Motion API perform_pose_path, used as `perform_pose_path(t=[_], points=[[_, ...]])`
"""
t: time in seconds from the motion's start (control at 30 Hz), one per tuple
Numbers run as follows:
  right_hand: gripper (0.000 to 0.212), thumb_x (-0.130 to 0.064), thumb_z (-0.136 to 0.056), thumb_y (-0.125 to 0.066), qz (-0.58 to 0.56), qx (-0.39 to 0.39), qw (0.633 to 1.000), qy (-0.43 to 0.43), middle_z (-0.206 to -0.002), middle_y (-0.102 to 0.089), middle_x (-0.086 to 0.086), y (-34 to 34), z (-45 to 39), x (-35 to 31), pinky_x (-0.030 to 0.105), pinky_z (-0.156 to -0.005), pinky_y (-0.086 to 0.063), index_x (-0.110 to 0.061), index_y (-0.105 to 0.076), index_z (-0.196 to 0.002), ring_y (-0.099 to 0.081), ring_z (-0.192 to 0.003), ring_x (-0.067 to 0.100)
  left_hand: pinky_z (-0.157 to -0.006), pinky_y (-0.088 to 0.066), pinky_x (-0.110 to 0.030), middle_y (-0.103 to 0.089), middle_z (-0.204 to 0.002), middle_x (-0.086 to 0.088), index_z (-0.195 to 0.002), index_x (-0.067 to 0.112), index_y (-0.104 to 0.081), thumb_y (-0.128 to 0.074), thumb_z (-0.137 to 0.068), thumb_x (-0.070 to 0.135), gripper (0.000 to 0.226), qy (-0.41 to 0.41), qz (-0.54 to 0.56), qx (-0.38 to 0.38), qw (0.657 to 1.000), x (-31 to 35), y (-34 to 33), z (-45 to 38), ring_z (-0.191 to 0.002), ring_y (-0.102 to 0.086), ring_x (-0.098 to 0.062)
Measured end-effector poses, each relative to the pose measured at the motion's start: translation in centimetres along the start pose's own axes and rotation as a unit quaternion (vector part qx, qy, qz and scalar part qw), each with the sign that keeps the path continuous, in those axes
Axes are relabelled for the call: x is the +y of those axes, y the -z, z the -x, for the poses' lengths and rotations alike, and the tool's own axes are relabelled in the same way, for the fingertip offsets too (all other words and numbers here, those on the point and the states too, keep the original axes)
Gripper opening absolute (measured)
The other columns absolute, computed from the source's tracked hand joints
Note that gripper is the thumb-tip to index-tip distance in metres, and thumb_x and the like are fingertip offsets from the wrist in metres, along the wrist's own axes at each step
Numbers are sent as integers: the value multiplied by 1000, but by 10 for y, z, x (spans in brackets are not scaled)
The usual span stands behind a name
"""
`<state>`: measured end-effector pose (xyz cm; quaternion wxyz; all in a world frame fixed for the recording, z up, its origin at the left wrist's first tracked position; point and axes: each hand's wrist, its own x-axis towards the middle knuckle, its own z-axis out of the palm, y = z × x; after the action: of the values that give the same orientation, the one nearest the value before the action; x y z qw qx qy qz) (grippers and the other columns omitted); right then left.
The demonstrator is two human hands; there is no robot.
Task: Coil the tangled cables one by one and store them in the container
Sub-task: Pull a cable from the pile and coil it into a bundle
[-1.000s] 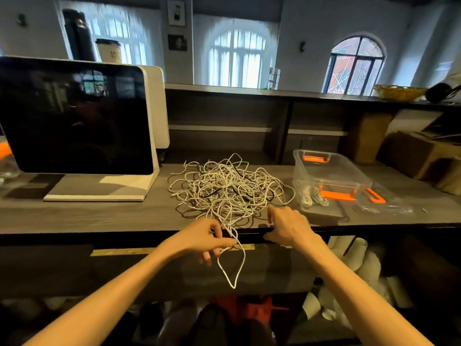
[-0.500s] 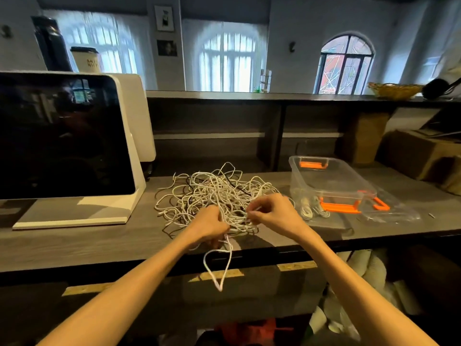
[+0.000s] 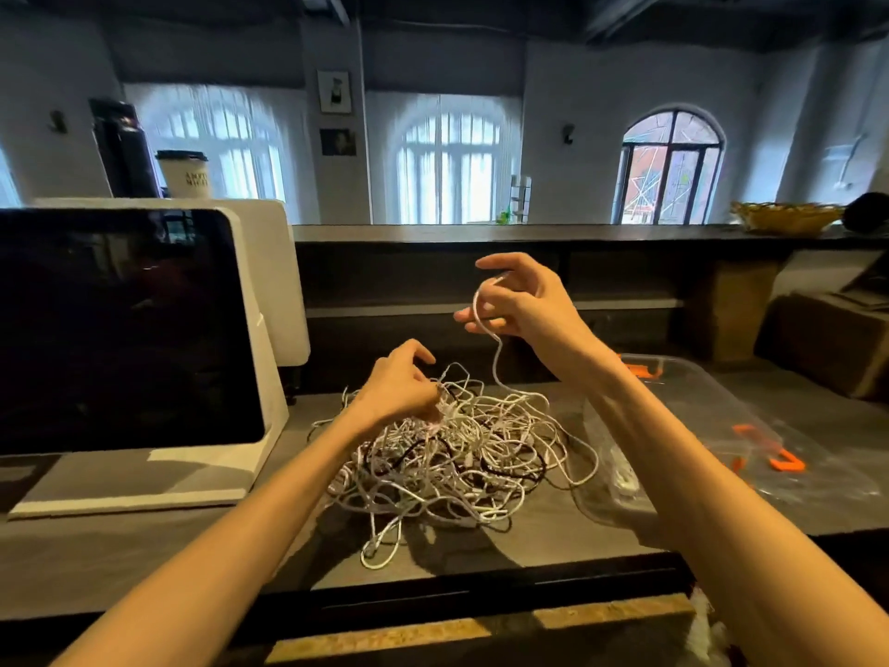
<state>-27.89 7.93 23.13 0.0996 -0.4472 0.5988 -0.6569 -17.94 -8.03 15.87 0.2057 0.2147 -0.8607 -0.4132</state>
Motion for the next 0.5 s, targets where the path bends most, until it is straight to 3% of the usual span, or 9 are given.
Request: perform_pose_path(t=[0.07,0.17,0.27,0.37,0.5], points=[[33,-2,-101,-57,37,1,999,3,-108,-65,19,-3,-10,-12,30,-77,-62,-7,-55,-134,-76,-83,24,-69,-63,-36,-75,-93,-13,-116,12,-61,-57,-86,-9,37,-40,68,-29,997,16,6,6,-80,-76,-21],[35,-11,-100,-62,103,-1,994,18,-106,-67,10,-10,-20,-26,33,-86,-60,-14,-56,-134,-70,-88,20,-78,-62,-34,-70,-115,-13,-122,13,-63,-58,-91,-8,37,-96,148,-97,980,42,20,15,-103,-72,-24],[41,-17,-98,-67,125,-51,990,33,-103,-72,5,-12,-17,-42,26,-83,-59,-18,-54,-137,-71,-93,16,-88,-60,-39,-72,-118,-13,-126,9,-63,-61,-96,3,31,-116,226,-143,957,65,32,27,-108,-71,-26],[34,-20,-97,-69,156,-95,981,57,-105,-74,5,-11,-8,-53,28,-85,-61,-16,-61,-130,-73,-97,17,-85,-61,-40,-75,-111,-15,-118,6,-66,-60,-94,0,25,-108,236,-127,957,77,45,36,-102,-73,-29],[25,-13,-104,-56,167,-151,974,29,-114,-69,13,-11,1,-62,31,-89,-59,-7,-60,-128,-71,-100,23,-77,-63,-36,-72,-114,-16,-122,10,-60,-66,-86,-10,42,-108,249,-49,961,81,65,43,-96,-74,-30]])
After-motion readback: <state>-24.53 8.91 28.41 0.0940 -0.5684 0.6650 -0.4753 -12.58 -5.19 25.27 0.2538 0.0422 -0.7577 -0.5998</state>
